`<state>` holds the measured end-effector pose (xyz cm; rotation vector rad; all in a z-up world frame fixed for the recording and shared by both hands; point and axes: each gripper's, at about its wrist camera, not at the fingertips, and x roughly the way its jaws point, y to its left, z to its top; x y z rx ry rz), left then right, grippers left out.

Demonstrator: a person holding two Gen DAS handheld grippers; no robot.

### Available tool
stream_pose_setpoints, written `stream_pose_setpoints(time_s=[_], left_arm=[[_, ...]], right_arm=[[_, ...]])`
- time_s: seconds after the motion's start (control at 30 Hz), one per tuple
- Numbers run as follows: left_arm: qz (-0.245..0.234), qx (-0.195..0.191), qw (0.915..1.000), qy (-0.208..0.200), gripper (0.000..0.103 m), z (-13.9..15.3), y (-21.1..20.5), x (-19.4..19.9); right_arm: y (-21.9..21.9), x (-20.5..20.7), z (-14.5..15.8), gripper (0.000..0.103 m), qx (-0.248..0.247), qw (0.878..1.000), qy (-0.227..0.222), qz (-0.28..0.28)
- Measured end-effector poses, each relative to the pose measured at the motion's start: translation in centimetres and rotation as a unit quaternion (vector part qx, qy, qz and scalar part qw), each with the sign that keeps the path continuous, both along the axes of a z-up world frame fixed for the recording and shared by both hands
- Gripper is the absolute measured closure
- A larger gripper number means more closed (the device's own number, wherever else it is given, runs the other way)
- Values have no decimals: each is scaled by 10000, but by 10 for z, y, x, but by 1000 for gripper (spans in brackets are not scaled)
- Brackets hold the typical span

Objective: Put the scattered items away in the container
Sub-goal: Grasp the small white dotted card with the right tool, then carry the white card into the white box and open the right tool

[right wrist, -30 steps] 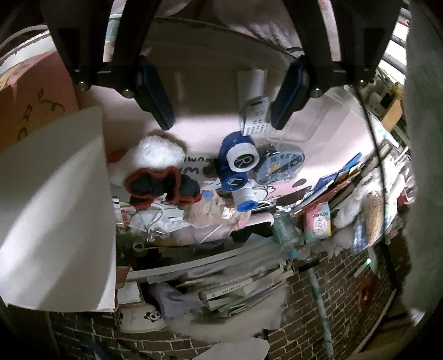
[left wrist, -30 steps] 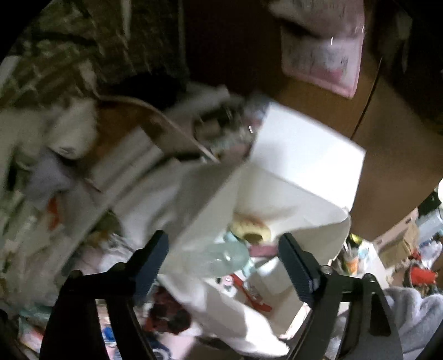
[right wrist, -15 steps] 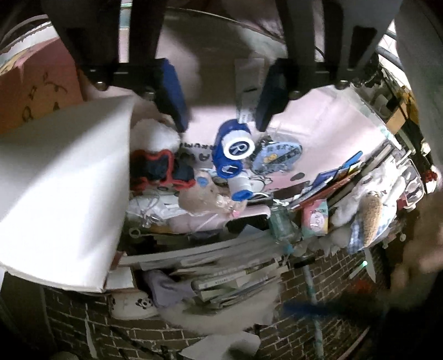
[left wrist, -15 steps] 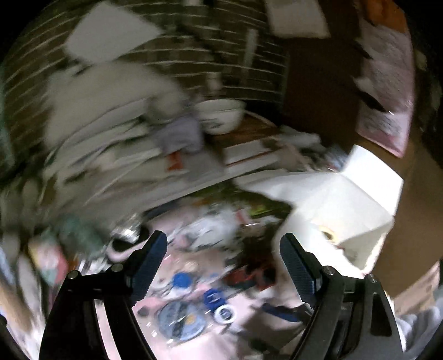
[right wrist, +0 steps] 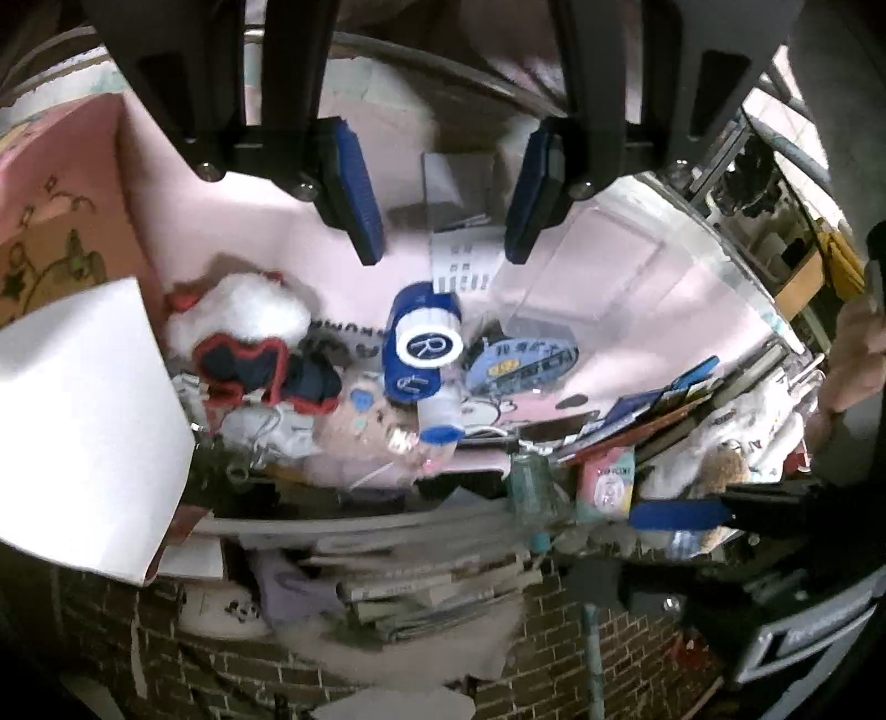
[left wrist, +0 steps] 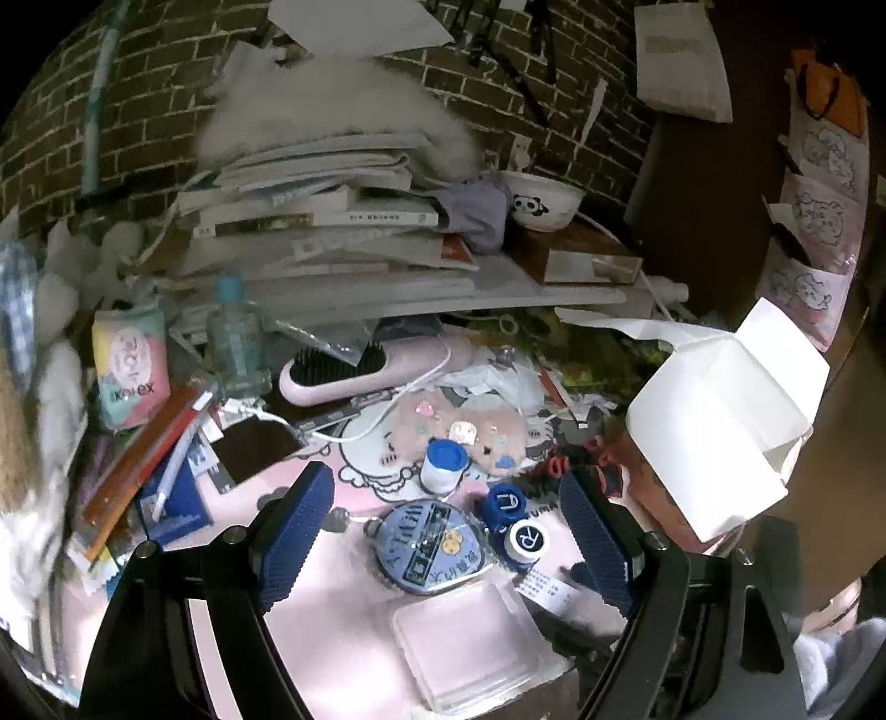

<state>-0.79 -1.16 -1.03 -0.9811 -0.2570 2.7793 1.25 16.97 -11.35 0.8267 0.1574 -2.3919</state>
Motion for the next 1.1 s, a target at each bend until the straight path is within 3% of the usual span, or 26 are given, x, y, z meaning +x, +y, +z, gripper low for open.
stream_pose_setpoints(time_s=[0.1,0.27,0.57,0.9,1.1], left_arm=[[-11,38,10000,-43,22,-5,1,1],[-14,67,9999,-99,22,-8,3,1],[85,96,9998,-150,22,-9,-2,1],[628,-19,9978,-212,22,-11,-22,4],[722,51,9971,-235,22,-13,-30,7]], right_arm=[[0,-1,-1,74,-77,10000,-2,32],[0,-4,-1,83,-203,9997,-66,93],[-1,4,13,83,-160,9995,268,65],[-18,21,61,83,-171,9955,857,375],[-28,28,84,83,0,9903,1316,438]])
